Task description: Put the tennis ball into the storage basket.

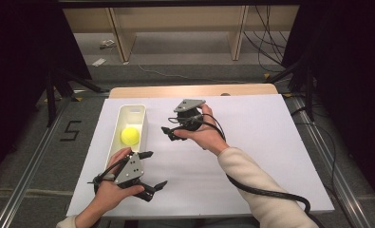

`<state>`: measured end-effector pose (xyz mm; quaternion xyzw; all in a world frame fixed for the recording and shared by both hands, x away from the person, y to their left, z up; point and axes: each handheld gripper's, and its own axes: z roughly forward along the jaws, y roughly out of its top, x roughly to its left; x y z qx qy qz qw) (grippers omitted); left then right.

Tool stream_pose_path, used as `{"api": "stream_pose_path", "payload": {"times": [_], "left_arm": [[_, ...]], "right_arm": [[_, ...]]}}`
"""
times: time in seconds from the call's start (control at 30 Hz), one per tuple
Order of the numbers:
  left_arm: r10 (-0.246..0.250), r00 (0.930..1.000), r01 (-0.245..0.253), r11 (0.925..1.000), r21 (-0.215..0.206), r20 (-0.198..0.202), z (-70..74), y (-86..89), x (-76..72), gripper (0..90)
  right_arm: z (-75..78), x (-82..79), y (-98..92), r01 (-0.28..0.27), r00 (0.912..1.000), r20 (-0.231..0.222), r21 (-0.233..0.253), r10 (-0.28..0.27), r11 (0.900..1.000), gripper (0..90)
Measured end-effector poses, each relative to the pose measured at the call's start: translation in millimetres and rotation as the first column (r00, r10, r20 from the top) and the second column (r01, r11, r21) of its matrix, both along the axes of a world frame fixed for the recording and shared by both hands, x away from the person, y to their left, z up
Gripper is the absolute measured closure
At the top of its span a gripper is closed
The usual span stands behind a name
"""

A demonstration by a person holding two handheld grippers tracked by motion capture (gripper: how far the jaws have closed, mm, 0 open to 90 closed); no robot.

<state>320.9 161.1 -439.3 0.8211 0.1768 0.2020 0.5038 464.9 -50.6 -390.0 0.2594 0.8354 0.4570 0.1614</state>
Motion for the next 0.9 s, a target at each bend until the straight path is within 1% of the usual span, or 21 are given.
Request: {"api": "stream_pose_path", "payload": {"times": [0.1, 0.13, 0.27, 0.5, 0.53, 0.63, 0.67, 0.7, 0.73, 0.77, 0.8, 0.83, 0.9], "left_arm": [[0.001, 1.0000, -0.001, 1.0000, 0.000, 0.000, 0.0, -0.1, 0.0, 0.0], [0.000, 1.0000, 0.000, 1.0000, 0.000, 0.000, -0.1, -0.2, 0.0, 0.0], [0.000, 1.0000, 0.000, 1.0000, 0.000, -0.001, -0.3, -0.4, 0.0, 0.0], [-0.001, 1.0000, 0.001, 1.0000, 0.002, -0.003, -0.6, -0.5, 0.0, 0.0], [-0.001, 1.0000, 0.001, 1.0000, 0.003, -0.002, -0.6, -0.6, 0.0, 0.0], [-0.001, 1.0000, 0.001, 1.0000, 0.003, -0.002, -0.6, -0.7, -0.1, 0.0], [-0.001, 0.9998, 0.001, 1.0000, 0.007, 0.020, 0.0, -0.3, 1.2, 0.0], [-0.001, 0.9998, 0.001, 1.0000, 0.007, 0.020, 0.0, -0.3, 1.2, 0.0], [-0.008, 0.9995, 0.008, 0.9999, 0.010, 0.029, 0.2, -0.2, 2.1, 0.0], [-0.008, 0.9995, 0.008, 0.9999, 0.010, 0.029, 0.2, -0.2, 2.1, 0.0], [-0.005, 0.9999, 0.005, 1.0000, 0.002, 0.009, -0.4, -0.7, 0.7, 0.0], [-0.005, 1.0000, 0.005, 1.0000, 0.001, 0.005, -0.5, -0.7, 0.5, 0.0], [-0.005, 1.0000, 0.005, 1.0000, 0.000, 0.003, -0.6, -0.7, 0.4, 0.0]], "right_arm": [[-0.3, -1.7, -4.5, 0.004, 1.0000, -0.002, -0.001, -0.004, 1.000, 15.7], [-0.8, -1.7, -6.0, 0.002, 1.0000, 0.004, -0.003, -0.002, 1.000, 15.6], [-2.1, -3.0, -10.5, 0.011, 0.9999, -0.003, 0.000, -0.011, 1.000, 15.6], [-3.2, -4.0, -25.3, 0.040, 0.9991, -0.015, 0.012, -0.040, 0.999, 15.7], [-3.7, -3.5, -27.2, 0.037, 0.9993, -0.006, 0.012, -0.037, 0.999, 15.7], [-5.2, -3.9, -32.1, 0.046, 0.9989, -0.008, 0.013, -0.046, 0.999, 15.7], [-5.7, -4.2, -33.7, 0.049, 0.9987, -0.012, 0.015, -0.049, 0.999, 15.7], [-6.1, -4.5, -35.3, 0.054, 0.9984, -0.016, 0.015, -0.054, 0.998, 15.7], [-6.9, -4.1, -37.0, 0.051, 0.9987, -0.011, 0.014, -0.051, 0.999, 15.7], [-7.3, -4.4, -38.4, 0.055, 0.9984, -0.015, 0.011, -0.055, 0.998, 15.7], [-7.8, -4.5, -39.7, 0.056, 0.9984, -0.014, 0.012, -0.055, 0.998, 15.7], [-8.0, -5.3, -40.9, 0.061, 0.9980, -0.020, 0.012, -0.060, 0.998, 15.7], [-8.1, -5.6, -43.7, 0.062, 0.9980, -0.014, 0.016, -0.061, 0.998, 15.7]]}}
